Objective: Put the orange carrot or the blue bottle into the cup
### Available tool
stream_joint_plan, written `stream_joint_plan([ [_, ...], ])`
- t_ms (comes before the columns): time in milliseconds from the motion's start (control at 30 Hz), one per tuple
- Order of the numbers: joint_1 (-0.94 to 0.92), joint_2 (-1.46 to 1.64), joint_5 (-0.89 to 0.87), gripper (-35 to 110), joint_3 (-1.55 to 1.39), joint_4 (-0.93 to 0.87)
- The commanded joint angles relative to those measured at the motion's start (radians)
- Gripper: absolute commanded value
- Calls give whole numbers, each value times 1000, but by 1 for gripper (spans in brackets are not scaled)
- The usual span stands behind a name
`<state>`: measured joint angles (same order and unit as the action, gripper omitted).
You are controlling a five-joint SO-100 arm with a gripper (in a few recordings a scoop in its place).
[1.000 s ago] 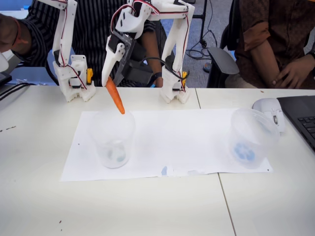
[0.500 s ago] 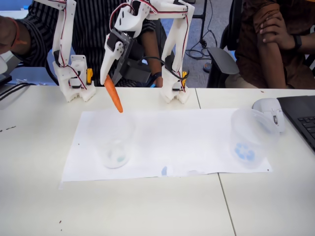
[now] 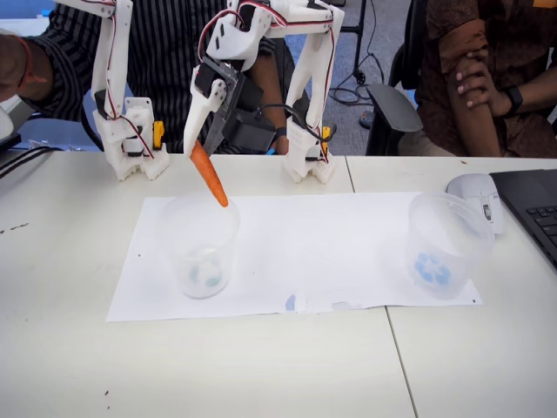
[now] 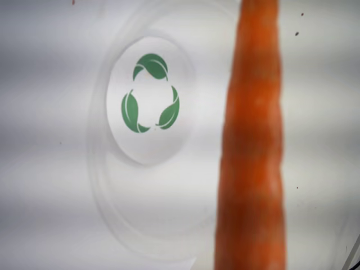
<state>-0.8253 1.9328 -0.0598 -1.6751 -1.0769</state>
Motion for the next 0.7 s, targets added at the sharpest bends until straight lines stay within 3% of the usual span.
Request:
stream_joint_plan([
  [0,-9,40,-20,13,32,12],
  [667,-14,-144,-20,13,186,12],
])
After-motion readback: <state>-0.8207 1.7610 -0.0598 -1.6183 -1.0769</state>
